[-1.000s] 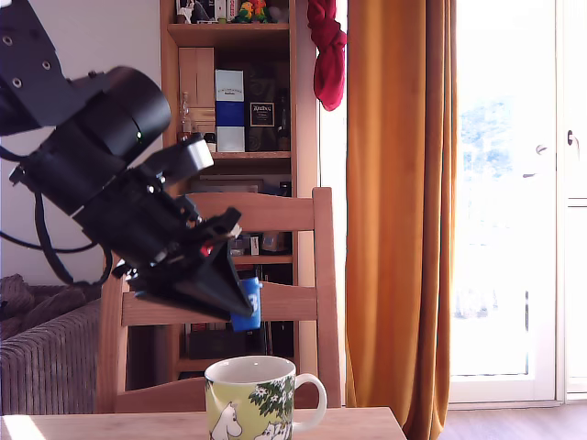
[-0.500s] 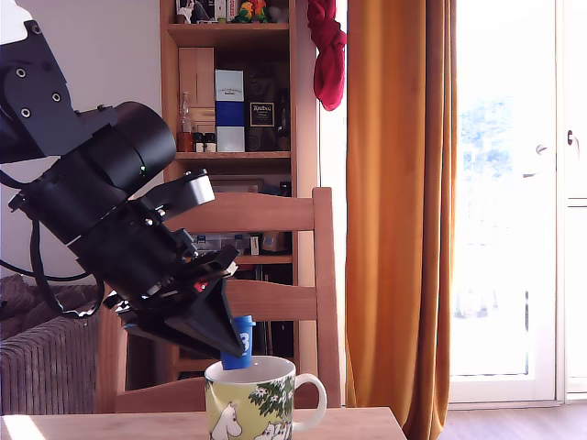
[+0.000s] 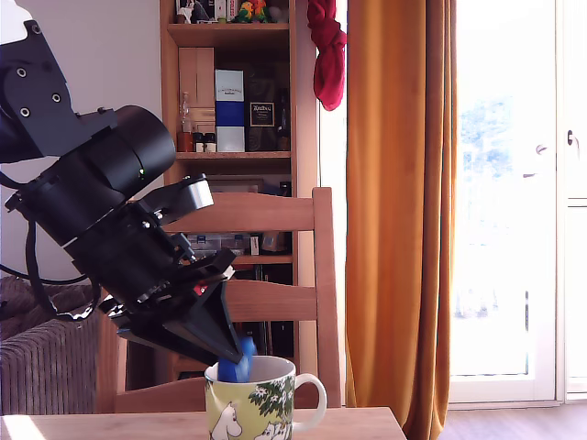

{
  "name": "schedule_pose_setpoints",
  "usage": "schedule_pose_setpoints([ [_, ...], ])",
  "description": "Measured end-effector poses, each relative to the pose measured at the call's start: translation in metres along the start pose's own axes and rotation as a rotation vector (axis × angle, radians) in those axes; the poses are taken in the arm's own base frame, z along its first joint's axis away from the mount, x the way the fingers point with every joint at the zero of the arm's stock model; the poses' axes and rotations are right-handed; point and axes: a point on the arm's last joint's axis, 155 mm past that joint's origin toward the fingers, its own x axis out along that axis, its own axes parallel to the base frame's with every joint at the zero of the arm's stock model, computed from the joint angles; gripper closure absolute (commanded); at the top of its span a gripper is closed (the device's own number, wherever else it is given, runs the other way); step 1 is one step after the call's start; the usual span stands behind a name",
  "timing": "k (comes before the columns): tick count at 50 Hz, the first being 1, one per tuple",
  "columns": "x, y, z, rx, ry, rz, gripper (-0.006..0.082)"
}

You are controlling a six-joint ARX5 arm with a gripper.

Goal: Pick the blue coffee capsule and place it inside the green coffee cup

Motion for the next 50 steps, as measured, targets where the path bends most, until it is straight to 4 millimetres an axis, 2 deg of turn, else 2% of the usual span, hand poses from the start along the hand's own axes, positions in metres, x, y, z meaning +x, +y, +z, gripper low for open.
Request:
schedule_pose_setpoints([
  [10, 0.0, 0.0, 0.0, 0.0, 0.0, 0.0, 0.0465],
  [14, 0.0, 0.0, 0.0, 0.0, 0.0, 0.0, 0.0568],
  [18, 0.0, 0.0, 0.0, 0.0, 0.0, 0.0, 0.0705],
  [22, 0.0, 0.0, 0.0, 0.0, -0.001, 0.001, 0.0793],
  [29, -0.007, 0.011, 0.008, 0.001, -0.024, 0.058, 0.079],
  [40, -0.045, 0.037, 0.036, -0.028, -0.105, 0.157, 0.079],
  [50, -0.066, 0.074, 0.03, -0.078, -0.088, 0.229, 0.079],
])
